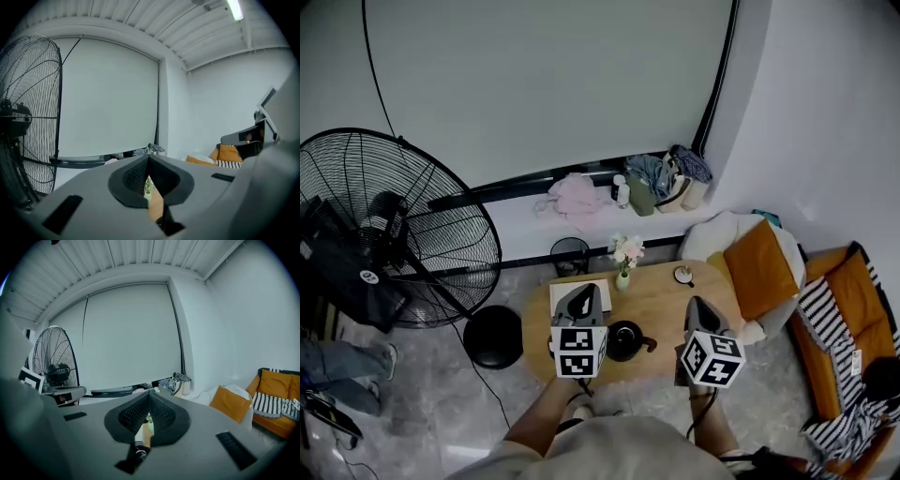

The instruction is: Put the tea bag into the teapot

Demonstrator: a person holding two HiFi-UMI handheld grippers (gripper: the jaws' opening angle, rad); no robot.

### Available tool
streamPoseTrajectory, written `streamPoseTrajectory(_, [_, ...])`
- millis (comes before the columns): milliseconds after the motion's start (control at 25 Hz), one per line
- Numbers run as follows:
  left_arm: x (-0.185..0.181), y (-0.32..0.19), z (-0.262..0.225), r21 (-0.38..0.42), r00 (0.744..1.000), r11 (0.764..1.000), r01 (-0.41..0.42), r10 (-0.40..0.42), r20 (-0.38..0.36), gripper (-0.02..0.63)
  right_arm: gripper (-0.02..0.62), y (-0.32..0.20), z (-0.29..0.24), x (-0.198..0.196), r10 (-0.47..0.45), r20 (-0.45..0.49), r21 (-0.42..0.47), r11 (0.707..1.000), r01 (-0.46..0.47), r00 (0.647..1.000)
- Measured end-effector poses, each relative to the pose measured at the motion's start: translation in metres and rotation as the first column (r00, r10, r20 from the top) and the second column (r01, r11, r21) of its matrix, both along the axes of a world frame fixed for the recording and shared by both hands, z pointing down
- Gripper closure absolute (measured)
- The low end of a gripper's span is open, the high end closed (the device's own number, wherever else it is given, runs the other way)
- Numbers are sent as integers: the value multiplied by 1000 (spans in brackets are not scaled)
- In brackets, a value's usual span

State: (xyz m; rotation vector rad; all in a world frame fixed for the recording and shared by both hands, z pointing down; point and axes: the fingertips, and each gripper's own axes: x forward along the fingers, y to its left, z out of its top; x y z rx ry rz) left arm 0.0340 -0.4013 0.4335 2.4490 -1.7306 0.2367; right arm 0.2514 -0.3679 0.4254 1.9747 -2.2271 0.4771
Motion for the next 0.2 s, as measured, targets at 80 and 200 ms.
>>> streamPoseTrajectory(80, [-1,-1,1,0,1000,1000,-1,1,3,601,561,0,0,0,2,-3,-2,1000,-2,1000])
streamPoseTrajectory(200, [-2,-1,2,-3,1000,1000,-6,6,8,601,561,1,2,-1,7,-6,-7,1000,-7,1000])
